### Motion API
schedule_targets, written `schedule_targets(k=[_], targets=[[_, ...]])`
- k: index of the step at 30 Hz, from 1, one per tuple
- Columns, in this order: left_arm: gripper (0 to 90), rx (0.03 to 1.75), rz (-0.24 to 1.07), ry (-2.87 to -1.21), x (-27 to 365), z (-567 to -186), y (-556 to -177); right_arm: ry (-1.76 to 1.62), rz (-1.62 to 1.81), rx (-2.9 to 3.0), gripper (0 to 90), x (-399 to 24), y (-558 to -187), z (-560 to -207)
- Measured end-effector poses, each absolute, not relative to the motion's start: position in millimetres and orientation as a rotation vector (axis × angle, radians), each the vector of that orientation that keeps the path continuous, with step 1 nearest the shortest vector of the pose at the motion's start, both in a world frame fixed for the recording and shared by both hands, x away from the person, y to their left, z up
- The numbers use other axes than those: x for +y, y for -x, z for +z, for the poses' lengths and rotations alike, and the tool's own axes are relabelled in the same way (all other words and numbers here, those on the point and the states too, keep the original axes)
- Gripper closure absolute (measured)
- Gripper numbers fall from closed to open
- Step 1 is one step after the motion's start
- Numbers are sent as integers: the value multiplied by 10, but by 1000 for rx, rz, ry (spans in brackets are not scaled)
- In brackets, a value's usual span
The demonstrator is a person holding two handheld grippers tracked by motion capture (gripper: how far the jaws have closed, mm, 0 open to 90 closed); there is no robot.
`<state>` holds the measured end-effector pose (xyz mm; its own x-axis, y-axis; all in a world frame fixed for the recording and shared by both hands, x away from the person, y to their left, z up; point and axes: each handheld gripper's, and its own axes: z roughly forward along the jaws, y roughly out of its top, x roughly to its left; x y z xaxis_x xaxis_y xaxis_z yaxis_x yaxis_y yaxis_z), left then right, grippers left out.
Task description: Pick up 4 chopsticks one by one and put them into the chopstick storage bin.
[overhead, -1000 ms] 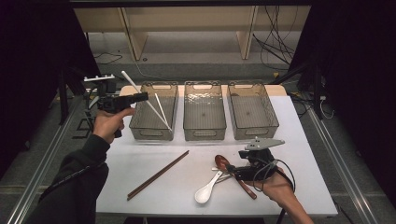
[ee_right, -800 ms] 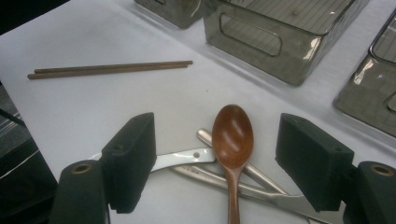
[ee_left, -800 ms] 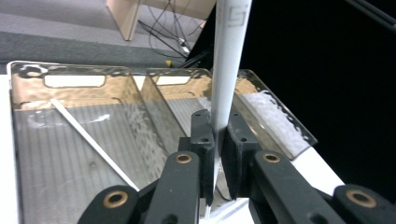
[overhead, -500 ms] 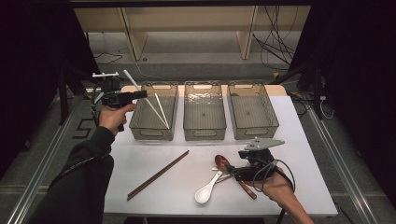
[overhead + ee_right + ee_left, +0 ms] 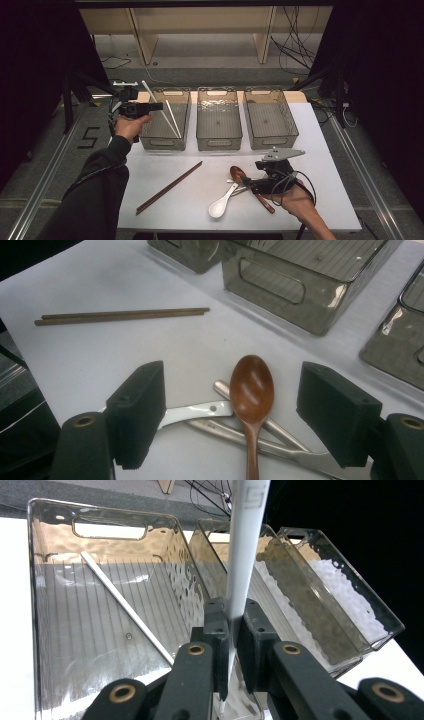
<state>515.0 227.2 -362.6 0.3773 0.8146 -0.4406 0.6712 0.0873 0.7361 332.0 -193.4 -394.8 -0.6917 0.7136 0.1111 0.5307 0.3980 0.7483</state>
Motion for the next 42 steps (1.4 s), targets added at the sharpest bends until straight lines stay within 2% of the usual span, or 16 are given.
schedule_targets(k=[32,39,42], targets=[[821,1379,146,-1743,2155,-3772,-5224,-1099,1174,2433,282,-1932,-3318,-3947],[683,1425,172,-1749,2142,-3792,-5264,-1095,1175,2435,282,-1929,-3318,-3948],[668,1425,175,-1761,2138,-3800,-5263,-1093,1175,2436,282,-1929,-3318,-3948]])
